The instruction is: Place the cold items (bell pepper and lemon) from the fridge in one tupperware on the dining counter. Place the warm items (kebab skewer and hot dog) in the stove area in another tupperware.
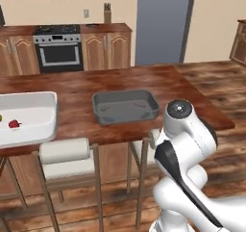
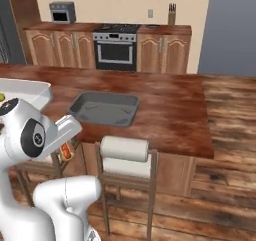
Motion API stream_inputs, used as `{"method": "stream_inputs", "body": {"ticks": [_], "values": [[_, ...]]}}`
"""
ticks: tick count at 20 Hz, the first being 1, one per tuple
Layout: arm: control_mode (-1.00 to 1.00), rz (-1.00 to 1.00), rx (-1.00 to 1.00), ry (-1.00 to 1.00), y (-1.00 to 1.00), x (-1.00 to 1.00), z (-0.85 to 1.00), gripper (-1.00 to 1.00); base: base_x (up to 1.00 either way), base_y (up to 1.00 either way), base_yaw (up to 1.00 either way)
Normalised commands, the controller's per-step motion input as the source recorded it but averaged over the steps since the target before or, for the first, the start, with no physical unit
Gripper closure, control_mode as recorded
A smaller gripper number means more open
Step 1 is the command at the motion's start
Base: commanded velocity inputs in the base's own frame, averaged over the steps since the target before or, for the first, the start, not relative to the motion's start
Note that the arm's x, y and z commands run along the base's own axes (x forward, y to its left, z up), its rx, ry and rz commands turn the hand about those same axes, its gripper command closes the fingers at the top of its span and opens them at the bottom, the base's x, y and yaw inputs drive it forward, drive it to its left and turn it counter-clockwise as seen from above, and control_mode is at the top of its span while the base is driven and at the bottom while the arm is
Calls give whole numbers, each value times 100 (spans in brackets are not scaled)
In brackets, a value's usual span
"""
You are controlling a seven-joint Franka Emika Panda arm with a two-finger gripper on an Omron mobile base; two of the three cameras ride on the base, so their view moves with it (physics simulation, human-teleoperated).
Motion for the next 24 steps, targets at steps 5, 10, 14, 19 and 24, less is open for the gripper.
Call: {"method": "stream_inputs", "body": {"ticks": [5, 10, 14, 19, 24], "values": [[100, 0, 0, 0, 0, 0, 0, 100, 55, 13, -32], [100, 0, 0, 0, 0, 0, 0, 100, 26, 42, -36], [100, 0, 0, 0, 0, 0, 0, 100, 42, 36, -39], [100, 0, 0, 0, 0, 0, 0, 100, 50, 40, -35], [100, 0, 0, 0, 0, 0, 0, 100, 7, 58, -43]]}}
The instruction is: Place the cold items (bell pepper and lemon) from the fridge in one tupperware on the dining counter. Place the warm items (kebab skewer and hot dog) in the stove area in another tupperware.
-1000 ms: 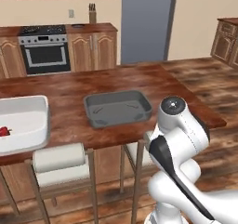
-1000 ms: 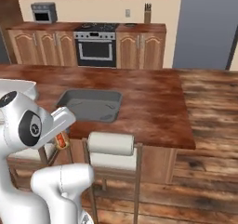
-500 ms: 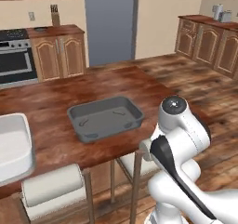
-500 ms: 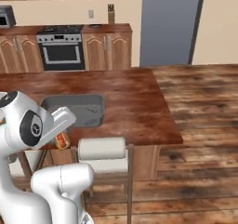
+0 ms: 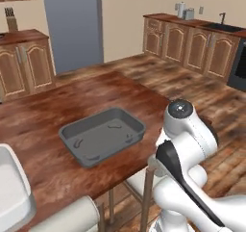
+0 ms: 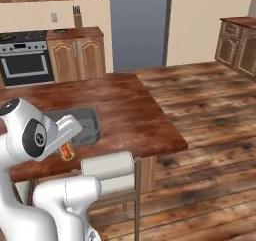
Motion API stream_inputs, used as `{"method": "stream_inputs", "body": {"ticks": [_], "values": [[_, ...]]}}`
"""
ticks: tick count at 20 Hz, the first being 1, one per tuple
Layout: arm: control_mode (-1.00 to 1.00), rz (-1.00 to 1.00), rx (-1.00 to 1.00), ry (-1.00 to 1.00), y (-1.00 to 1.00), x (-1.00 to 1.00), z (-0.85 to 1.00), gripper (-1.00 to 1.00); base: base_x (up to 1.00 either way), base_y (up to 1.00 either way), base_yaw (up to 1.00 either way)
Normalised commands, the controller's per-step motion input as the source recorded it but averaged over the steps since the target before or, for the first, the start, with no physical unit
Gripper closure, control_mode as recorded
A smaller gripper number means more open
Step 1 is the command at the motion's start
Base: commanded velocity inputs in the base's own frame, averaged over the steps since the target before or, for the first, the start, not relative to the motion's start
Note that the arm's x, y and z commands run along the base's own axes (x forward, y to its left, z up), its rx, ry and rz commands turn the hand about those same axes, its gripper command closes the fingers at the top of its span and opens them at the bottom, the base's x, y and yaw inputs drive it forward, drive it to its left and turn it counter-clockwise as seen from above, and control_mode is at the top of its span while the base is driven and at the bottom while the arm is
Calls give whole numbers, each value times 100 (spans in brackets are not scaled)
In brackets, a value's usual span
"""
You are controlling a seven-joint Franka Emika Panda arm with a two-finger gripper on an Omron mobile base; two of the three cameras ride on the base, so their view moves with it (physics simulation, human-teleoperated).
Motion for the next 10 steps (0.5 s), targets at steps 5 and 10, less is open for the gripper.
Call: {"method": "stream_inputs", "body": {"ticks": [5, 10], "values": [[100, 0, 0, 0, 0, 0, 0, 100, 19, 63, -59], [-100, -44, 0, -21, 81, 35, 2, 100, 0, 0, 0]]}}
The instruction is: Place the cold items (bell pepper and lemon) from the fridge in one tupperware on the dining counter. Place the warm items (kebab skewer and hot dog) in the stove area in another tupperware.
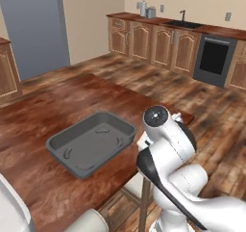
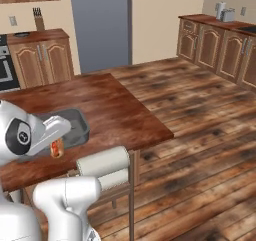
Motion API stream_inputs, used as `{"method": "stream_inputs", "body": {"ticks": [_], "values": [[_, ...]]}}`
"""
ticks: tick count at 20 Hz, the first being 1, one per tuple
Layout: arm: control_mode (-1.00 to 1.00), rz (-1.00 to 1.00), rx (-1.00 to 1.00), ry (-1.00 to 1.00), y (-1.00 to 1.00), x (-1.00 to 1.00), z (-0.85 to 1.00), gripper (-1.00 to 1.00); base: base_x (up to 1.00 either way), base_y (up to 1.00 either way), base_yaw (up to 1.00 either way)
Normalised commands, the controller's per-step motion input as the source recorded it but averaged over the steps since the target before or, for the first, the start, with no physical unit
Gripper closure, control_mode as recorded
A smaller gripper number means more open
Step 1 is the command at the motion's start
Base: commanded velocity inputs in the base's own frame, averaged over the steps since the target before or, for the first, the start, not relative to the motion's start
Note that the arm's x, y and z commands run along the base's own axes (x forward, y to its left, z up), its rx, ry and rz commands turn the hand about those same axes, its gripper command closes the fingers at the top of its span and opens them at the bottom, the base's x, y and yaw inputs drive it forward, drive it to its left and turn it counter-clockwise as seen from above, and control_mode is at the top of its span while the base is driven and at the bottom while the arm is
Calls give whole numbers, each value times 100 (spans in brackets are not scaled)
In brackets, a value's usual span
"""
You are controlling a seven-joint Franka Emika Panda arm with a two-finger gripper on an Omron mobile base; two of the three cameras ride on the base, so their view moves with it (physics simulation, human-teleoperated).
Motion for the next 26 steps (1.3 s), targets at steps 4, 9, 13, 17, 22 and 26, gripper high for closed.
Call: {"method": "stream_inputs", "body": {"ticks": [4, 9, 13, 17, 22, 26], "values": [[-100, -10, 15, -26, 48, 25, 34, 100, 0, 0, 0], [-100, 17, 25, 25, 58, 76, 62, 100, 0, 0, 0], [-100, 19, 6, 55, 72, 98, 25, 100, 0, 0, 0], [-100, 1, -2, 31, 100, 100, -79, 100, 0, 0, 0], [-100, 0, 1, 2, 67, 99, -100, 100, 0, 0, 0], [-100, 0, 5, 0, 2, 85, -100, 100, 0, 0, 0]]}}
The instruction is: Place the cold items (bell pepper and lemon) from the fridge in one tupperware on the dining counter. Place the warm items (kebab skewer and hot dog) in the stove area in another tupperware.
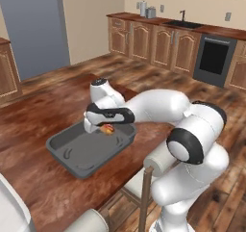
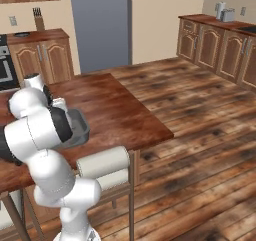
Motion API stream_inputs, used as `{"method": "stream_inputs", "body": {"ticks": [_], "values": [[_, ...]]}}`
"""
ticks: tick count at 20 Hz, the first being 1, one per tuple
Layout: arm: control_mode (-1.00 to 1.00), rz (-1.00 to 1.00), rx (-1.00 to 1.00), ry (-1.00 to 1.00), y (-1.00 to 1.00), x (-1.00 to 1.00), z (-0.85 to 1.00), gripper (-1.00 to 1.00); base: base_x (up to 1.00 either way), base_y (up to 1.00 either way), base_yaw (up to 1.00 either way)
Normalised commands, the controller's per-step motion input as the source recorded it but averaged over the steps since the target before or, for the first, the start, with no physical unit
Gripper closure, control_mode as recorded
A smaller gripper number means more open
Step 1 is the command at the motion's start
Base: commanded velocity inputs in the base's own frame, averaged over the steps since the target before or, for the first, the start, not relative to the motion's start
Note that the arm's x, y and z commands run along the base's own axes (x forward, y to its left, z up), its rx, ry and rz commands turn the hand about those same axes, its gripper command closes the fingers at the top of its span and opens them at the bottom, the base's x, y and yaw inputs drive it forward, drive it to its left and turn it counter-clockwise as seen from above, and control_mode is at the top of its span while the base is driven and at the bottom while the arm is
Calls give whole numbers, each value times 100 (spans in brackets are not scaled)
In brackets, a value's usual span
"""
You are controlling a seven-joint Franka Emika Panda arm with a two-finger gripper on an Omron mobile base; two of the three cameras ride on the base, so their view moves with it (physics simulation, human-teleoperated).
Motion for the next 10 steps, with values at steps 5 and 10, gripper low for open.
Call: {"method": "stream_inputs", "body": {"ticks": [5, 10], "values": [[-100, 0, 7, 0, 0, 60, -86, 100, 0, 0, 0], [-100, 0, 6, 0, -4, 24, -75, 100, 0, 0, 0]]}}
